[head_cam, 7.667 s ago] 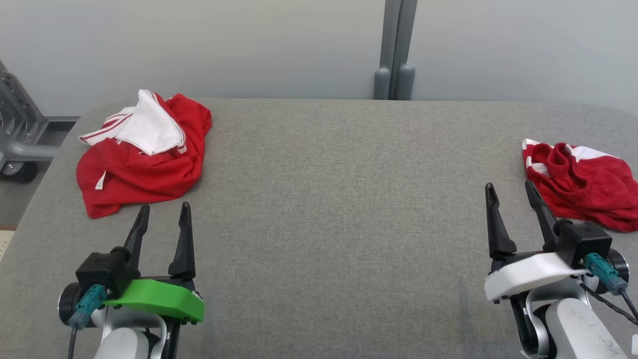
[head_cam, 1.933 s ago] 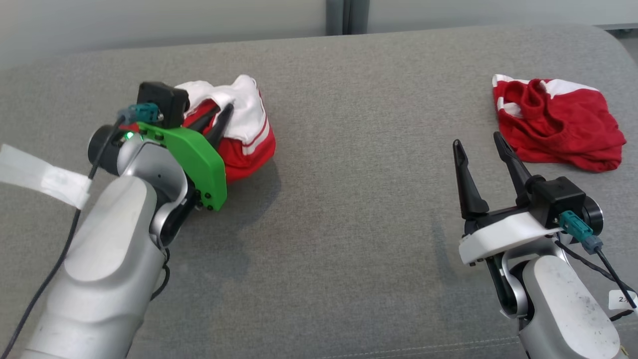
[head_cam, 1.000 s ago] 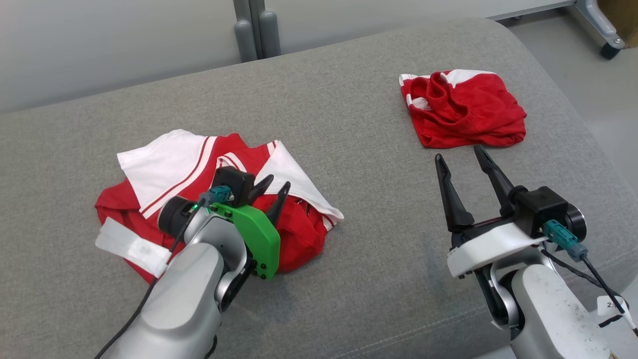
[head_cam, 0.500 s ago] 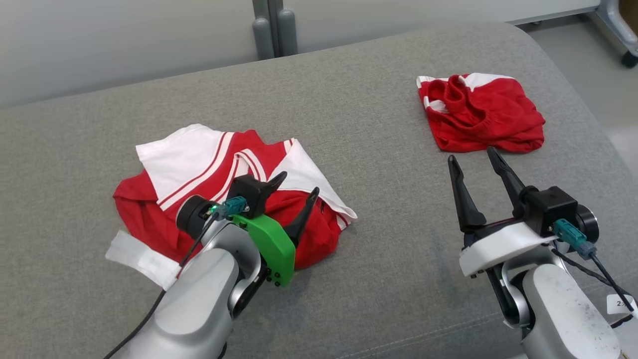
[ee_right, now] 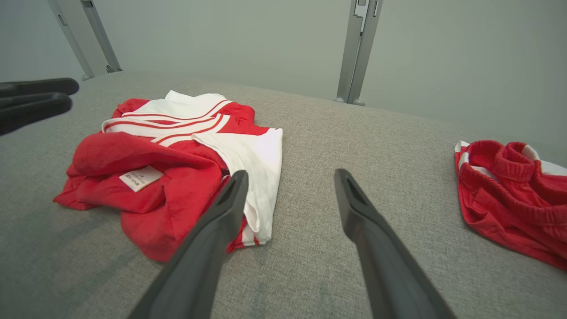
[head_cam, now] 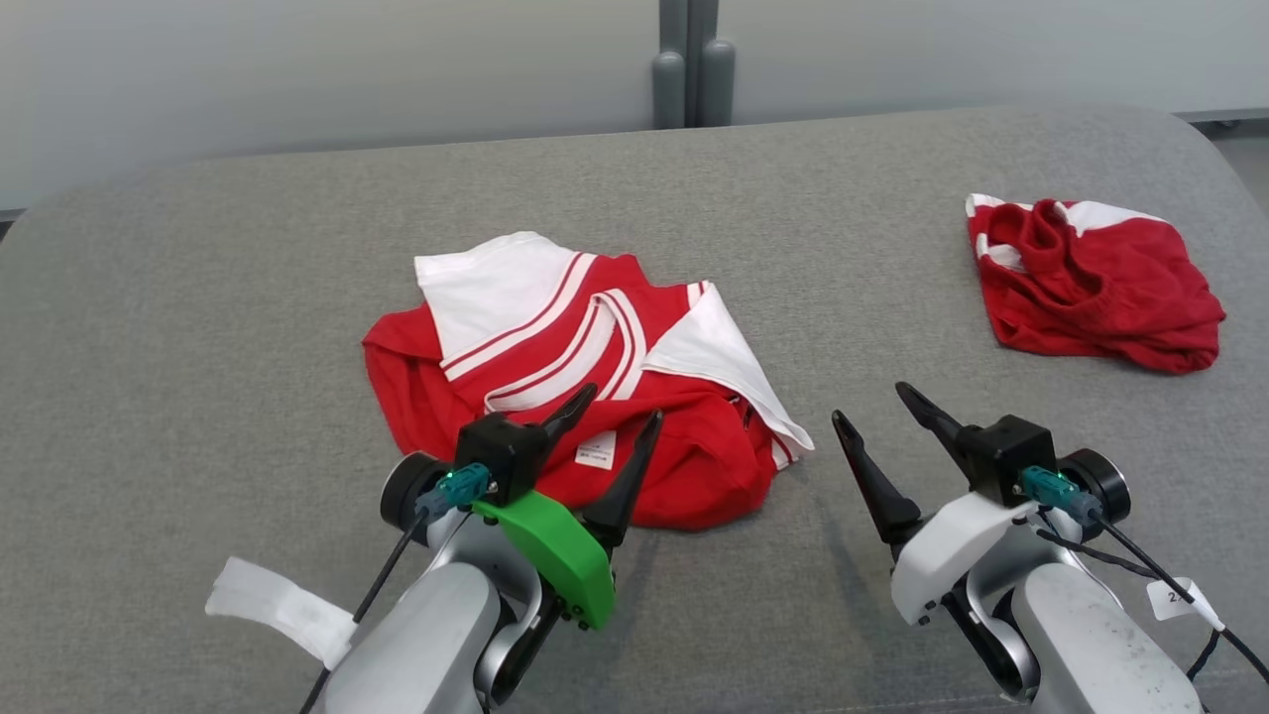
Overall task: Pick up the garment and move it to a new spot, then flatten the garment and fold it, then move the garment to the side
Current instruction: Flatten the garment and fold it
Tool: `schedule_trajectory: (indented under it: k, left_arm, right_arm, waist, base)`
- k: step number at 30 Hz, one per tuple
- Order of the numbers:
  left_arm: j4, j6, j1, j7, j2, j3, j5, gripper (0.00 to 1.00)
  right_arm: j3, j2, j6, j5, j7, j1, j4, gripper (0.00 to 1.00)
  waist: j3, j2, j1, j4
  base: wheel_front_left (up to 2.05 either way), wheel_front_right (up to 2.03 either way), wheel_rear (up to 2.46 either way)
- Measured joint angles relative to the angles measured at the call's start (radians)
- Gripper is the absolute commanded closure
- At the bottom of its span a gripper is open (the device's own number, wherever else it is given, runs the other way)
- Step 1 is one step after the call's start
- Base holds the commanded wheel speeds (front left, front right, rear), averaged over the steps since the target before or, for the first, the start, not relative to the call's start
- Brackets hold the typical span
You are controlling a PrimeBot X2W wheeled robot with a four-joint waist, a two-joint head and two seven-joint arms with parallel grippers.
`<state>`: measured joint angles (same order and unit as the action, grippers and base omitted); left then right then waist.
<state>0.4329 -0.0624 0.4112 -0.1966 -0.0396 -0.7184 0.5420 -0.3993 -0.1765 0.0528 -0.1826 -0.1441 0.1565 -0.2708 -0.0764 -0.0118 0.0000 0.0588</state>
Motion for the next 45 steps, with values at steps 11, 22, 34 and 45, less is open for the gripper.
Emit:
schedule_trajectory:
  k: [11,22,34,45]
  left_arm:
    - [-0.058,0.045,-0.081,-0.016,-0.003,-0.002,0.045,0.00]
    - [-0.095,0.066,-0.089,-0.026,-0.004,0.002,0.041,0.00]
    - [-0.131,0.107,-0.114,-0.035,-0.026,0.044,0.040,0.00]
    - [-0.151,0.115,-0.151,-0.042,-0.036,0.063,0.044,0.00]
  right_arm:
    - [0.005,-0.014,0.009,-0.002,0.050,0.001,-0.127,0.00]
    - [0.041,-0.021,0.006,-0.012,0.075,0.033,-0.243,0.44]
    - [0.084,-0.012,-0.002,-0.056,0.054,0.099,-0.302,1.00]
    - [0.221,0.036,-0.002,-0.189,-0.079,0.159,-0.219,1.00]
  waist:
    - [0.015,0.0000,0.0000,-0.146]
    - [0.005,0.0000,0.0000,-0.259]
    - [-0.010,0.0000,0.0000,-0.262]
    - [0.000,0.0000,0.0000,-0.200]
  base:
    - [0.00,0.00,0.00]
    - [0.00,0.00,0.00]
    - [0.00,0.00,0.00]
    - [0.00,0.00,0.00]
